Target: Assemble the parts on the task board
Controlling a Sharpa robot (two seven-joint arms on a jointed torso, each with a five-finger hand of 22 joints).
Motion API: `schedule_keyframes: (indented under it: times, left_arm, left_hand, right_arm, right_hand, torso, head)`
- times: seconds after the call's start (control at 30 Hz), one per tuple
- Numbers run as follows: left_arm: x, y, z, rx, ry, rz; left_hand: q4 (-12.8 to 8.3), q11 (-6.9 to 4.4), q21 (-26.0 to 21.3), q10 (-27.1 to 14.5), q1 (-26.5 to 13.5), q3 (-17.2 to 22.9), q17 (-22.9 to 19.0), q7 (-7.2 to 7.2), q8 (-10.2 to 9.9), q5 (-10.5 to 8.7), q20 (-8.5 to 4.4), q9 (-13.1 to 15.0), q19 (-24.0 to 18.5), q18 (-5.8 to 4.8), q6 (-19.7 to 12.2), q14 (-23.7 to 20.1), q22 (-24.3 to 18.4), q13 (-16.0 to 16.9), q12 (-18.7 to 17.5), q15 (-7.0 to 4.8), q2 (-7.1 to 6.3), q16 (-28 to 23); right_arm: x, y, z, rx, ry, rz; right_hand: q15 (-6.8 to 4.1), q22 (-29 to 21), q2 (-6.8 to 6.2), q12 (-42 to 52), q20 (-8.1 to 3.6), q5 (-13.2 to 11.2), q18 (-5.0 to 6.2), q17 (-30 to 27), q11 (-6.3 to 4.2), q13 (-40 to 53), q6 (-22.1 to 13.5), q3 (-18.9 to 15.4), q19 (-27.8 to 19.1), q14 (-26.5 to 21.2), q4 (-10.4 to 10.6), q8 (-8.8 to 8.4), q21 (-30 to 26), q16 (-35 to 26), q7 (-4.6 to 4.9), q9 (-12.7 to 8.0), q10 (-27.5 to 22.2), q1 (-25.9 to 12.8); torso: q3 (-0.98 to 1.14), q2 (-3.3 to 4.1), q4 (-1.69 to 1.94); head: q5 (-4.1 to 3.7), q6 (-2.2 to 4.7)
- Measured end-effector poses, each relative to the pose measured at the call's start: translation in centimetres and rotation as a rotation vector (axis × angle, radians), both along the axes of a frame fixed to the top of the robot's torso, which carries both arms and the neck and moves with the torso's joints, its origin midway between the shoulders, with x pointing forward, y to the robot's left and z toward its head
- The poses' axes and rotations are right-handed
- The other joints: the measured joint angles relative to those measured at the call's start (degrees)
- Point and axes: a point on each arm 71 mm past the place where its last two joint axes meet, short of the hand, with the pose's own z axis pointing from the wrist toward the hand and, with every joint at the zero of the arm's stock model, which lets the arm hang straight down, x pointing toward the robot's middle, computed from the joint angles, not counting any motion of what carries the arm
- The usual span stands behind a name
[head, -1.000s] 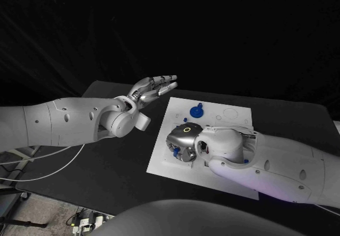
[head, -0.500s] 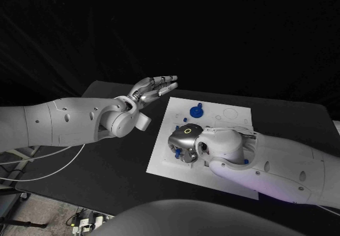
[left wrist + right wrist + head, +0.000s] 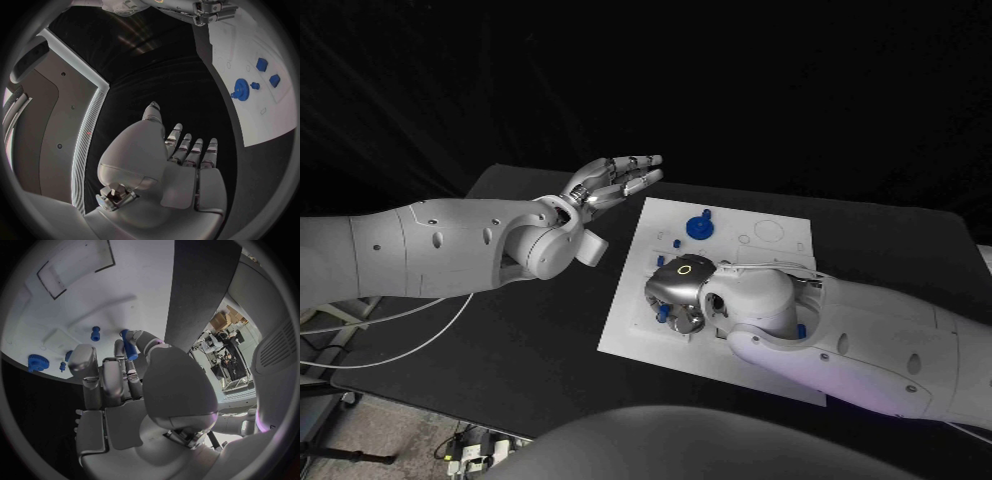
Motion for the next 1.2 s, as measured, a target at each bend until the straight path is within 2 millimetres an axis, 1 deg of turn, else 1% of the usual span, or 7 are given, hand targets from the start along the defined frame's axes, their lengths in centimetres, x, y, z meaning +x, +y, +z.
schedule_keyframes:
  times: [0.03, 0.33, 0.53, 0.57, 0.83, 1.0, 1.2]
  left_arm:
    - [0.00, -0.01, -0.01, 0.000, 0.001, -0.001]
    - [0.01, -0.15, -0.05, -0.001, 0.006, -0.007]
    - [0.00, -0.19, -0.08, -0.001, 0.011, -0.010]
    - [0.00, -0.20, -0.08, -0.001, 0.011, -0.011]
    - [0.01, -0.27, -0.12, 0.000, 0.016, -0.014]
    - [0.02, -0.31, -0.15, 0.000, 0.019, -0.017]
    - [0.03, -0.35, -0.18, 0.000, 0.023, -0.019]
  left_hand:
    - [0.0, 0.00, 0.0, 0.0, 0.2, 0.0, 0.0, 0.11, 0.0, 0.00, 0.00, 0.0, 0.0, 0.00, 0.1, 0.0, 0.0, 0.0, 0.0, 0.00, -0.24, 0.1]
    - [0.0, 0.00, 0.0, 0.0, 0.5, 0.0, 0.0, 0.29, 0.3, 0.29, 0.00, 0.2, 0.0, 0.00, 1.5, 0.0, 0.1, 0.0, 0.0, 0.00, 0.00, 0.1]
    - [0.0, 0.20, 0.0, 0.2, 0.7, 0.0, 0.0, 0.51, 0.7, 0.56, 0.00, 0.4, 0.0, 0.01, 3.8, 0.0, 0.1, 0.0, 0.0, 0.00, -0.22, 0.1]
    - [0.0, 0.20, 0.0, 0.2, 0.7, 0.0, 0.0, 0.59, 0.7, 0.56, 0.00, 0.4, 0.0, 0.00, 3.9, 0.0, 0.1, 0.0, 0.0, 0.00, -0.22, 0.1]
    - [0.0, 0.20, 0.0, 0.2, 0.9, 0.0, 0.0, 0.70, 0.7, 0.84, 0.00, 0.5, 0.0, 0.01, 4.4, 0.2, 0.2, 0.0, 0.0, 0.21, 0.00, 0.1]
    - [0.0, 0.20, 0.0, 0.2, 1.1, 0.0, 0.0, 0.50, 1.0, 1.06, 0.00, 0.5, 0.0, 0.01, 4.6, 0.2, 0.2, 0.0, 0.2, 0.21, -0.23, 0.4]
    - [0.0, 0.32, 0.0, 0.3, 1.1, 0.0, 0.0, 0.66, 1.0, 1.06, 0.02, 0.5, 0.0, 0.01, 5.1, 0.2, 0.2, 0.0, 0.2, 0.21, -0.23, 0.4]
  right_arm:
    - [0.01, -0.02, -0.02, 0.000, -0.002, 0.000]
    - [0.00, -0.02, -0.06, 0.006, -0.012, 0.002]
    - [0.04, -0.09, -0.16, 0.010, -0.015, -0.001]
    - [0.04, -0.09, -0.18, 0.010, -0.015, -0.001]
    - [-0.01, -0.06, -0.26, 0.015, -0.014, 0.000]
    - [-0.05, -0.04, -0.29, 0.018, -0.013, 0.000]
    - [-0.04, -0.08, -0.39, 0.018, -0.011, -0.001]
  right_hand:
    - [-0.03, 0.0, -0.16, 0.0, 0.00, 0.0, 0.00, -0.1, 0.00, 0.0, 0.0, 0.0, 0.0, -0.4, 0.0, 0.00, -0.3, 0.0, 0.00, 0.0, 0.0, -0.2]
    - [0.22, 0.0, -0.22, -0.2, 0.00, 0.0, 0.00, -0.3, 0.21, 0.2, -0.5, 0.2, -0.4, -0.6, -0.2, -0.73, -0.7, -0.3, -0.51, -0.3, -0.6, -0.2]
    - [0.22, 0.0, -0.22, -0.2, 0.20, -0.6, 0.00, -0.4, 0.42, 0.4, -0.5, 0.2, -0.6, -0.6, -0.2, -1.05, -0.7, -0.3, -0.53, -0.3, -1.2, -0.2]
    - [0.22, 0.0, -0.22, -0.2, 0.20, -0.8, 0.00, -0.4, 0.42, 0.5, -0.7, 0.2, -0.6, -0.6, -0.2, -1.05, -0.7, -0.3, -0.71, -0.3, -1.2, -0.2]
    - [0.22, 0.0, -0.22, -0.2, 0.20, -0.9, 0.00, -0.4, 0.42, 0.6, -0.7, 0.2, -0.6, -0.6, -0.2, -1.05, -0.7, -0.3, -0.71, -0.3, -1.2, -0.2]
    - [0.22, 0.0, -0.22, -0.2, 0.20, -1.1, 0.00, -0.4, 0.22, 0.7, -0.5, 0.2, -0.6, -0.6, -0.2, -1.05, -0.7, -0.3, -0.90, -0.3, -1.4, -0.2]
    - [0.22, 0.0, -0.22, -0.2, 0.20, -1.1, 0.00, -0.4, 0.43, 0.7, -0.5, 0.2, -0.6, -0.6, -0.2, -1.05, -0.9, -0.3, -0.90, -0.3, -1.6, -0.2]
  torso:
    - [0.00, 0.00, 0.00]
    - [0.00, -0.01, -0.02]
    - [0.00, -0.01, 0.00]
    - [0.00, -0.01, 0.00]
    - [0.00, -0.01, -0.01]
    - [0.00, -0.01, 0.00]
    - [0.00, -0.01, 0.01]
  head:
    - [0.00, 0.00]
    - [-0.13, 0.00]
    - [-0.14, 0.00]
    - [-0.14, 0.00]
    - [-0.18, 0.00]
    - [-0.19, 0.00]
    - [-0.19, 0.00]
